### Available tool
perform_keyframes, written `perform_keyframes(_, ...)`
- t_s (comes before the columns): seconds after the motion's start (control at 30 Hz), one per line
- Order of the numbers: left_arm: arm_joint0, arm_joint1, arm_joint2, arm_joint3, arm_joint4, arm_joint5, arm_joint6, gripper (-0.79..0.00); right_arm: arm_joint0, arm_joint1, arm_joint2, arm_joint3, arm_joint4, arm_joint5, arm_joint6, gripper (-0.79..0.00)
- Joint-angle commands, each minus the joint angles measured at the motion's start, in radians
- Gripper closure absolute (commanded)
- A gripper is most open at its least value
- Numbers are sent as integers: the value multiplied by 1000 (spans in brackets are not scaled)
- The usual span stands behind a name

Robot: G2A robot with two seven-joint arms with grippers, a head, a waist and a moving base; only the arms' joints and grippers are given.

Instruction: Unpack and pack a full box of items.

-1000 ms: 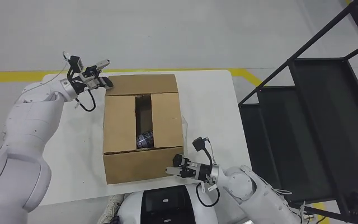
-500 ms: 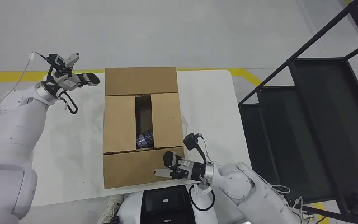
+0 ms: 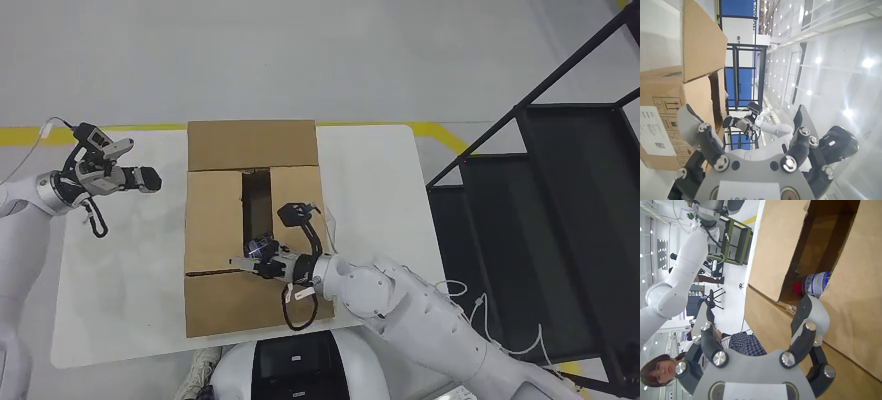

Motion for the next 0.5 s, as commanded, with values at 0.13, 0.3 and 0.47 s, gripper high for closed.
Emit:
perform_keyframes(0.13,-2,-1,1,3,1,-1,1,-785,-3,1,2,-2,-1,-2,1,-785)
perform_keyframes(0.3,-2,-1,1,3,1,-1,1,-785,-3,1,2,-2,-1,-2,1,-785)
perform_keyframes(0.47,26,-3,15,-48,53,26,84,-785,4,-5,-6,1,33,-33,14,-785)
